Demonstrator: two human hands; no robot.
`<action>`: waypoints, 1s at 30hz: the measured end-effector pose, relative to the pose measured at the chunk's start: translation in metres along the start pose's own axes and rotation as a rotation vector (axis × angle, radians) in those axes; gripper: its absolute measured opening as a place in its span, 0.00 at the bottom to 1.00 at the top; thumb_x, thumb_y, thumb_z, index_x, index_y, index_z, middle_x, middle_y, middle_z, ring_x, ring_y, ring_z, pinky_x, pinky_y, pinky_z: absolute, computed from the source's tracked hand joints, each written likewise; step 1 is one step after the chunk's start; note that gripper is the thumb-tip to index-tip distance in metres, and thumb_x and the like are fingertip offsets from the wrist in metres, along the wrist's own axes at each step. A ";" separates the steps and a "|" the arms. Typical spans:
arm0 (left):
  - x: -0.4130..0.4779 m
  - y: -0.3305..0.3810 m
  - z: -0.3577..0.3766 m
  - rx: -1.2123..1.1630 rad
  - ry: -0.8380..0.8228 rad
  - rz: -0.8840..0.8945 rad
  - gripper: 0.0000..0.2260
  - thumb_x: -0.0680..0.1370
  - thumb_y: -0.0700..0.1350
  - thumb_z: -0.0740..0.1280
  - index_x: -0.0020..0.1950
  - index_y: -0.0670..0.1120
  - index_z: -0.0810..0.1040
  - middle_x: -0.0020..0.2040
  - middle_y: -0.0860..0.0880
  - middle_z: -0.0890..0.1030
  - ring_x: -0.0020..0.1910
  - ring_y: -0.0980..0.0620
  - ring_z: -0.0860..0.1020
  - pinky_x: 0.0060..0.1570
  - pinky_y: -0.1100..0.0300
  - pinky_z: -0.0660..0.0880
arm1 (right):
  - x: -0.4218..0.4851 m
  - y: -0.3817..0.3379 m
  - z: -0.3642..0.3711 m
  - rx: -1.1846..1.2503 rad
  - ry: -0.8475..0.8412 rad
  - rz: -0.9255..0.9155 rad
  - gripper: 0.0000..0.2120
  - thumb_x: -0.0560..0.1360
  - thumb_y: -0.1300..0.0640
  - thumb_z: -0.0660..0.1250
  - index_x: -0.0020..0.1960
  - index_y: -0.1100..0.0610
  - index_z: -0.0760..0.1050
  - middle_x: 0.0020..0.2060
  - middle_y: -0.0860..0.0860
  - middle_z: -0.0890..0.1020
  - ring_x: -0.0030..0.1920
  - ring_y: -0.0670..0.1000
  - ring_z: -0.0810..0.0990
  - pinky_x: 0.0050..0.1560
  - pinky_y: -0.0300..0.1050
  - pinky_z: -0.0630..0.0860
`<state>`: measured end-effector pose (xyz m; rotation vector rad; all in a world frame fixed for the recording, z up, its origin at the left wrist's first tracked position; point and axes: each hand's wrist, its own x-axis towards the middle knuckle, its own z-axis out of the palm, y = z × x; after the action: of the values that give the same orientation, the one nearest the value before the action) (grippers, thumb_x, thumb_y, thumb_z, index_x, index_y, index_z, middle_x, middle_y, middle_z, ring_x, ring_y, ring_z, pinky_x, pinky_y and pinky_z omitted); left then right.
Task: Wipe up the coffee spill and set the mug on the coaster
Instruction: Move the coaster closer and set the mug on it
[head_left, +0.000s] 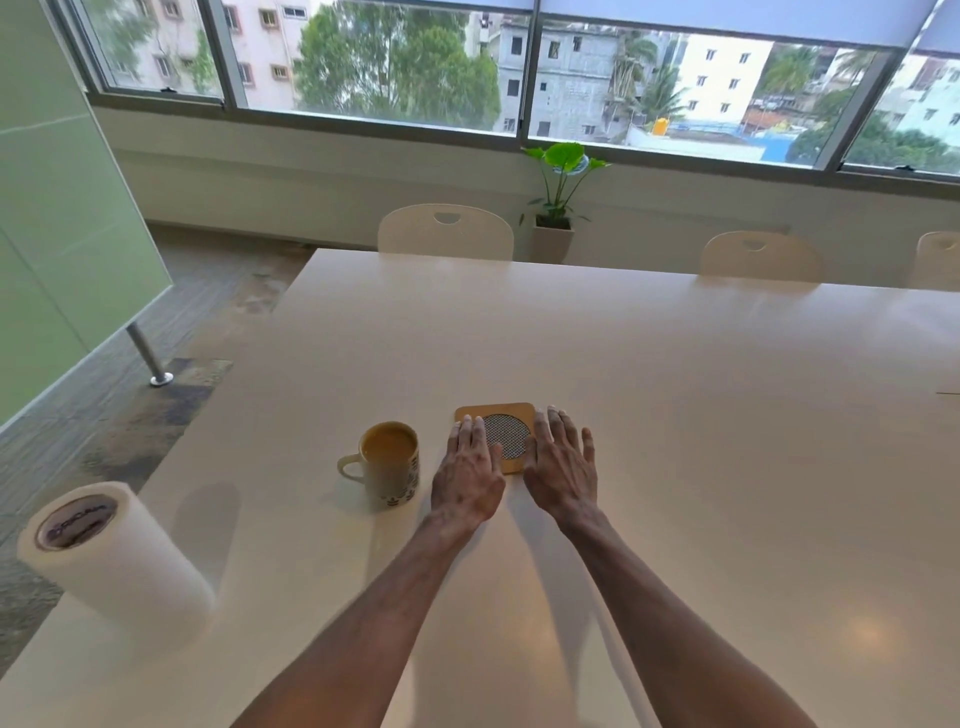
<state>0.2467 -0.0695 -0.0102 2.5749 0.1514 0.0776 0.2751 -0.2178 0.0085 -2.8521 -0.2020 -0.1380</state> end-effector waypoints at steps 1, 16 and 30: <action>0.004 0.001 0.001 0.003 -0.004 -0.011 0.30 0.91 0.56 0.48 0.90 0.44 0.49 0.90 0.45 0.50 0.89 0.47 0.49 0.86 0.50 0.53 | 0.006 0.001 0.001 -0.003 -0.006 -0.005 0.27 0.90 0.48 0.48 0.88 0.52 0.55 0.88 0.52 0.57 0.88 0.51 0.51 0.87 0.59 0.45; 0.042 0.015 0.007 0.144 0.138 -0.203 0.26 0.86 0.54 0.60 0.78 0.37 0.67 0.72 0.39 0.73 0.70 0.42 0.72 0.70 0.50 0.73 | 0.054 -0.005 0.012 0.072 0.033 0.228 0.20 0.84 0.48 0.61 0.69 0.59 0.76 0.66 0.57 0.79 0.69 0.59 0.77 0.66 0.61 0.74; 0.056 0.022 0.008 -0.155 0.244 -0.440 0.19 0.84 0.46 0.65 0.70 0.36 0.73 0.69 0.33 0.74 0.69 0.37 0.74 0.68 0.48 0.72 | 0.068 -0.005 0.013 0.283 0.008 0.350 0.20 0.80 0.57 0.65 0.70 0.63 0.73 0.67 0.59 0.77 0.70 0.61 0.74 0.69 0.62 0.74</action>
<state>0.3045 -0.0853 -0.0037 2.3131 0.7656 0.2279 0.3422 -0.2014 0.0052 -2.5554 0.2595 -0.0437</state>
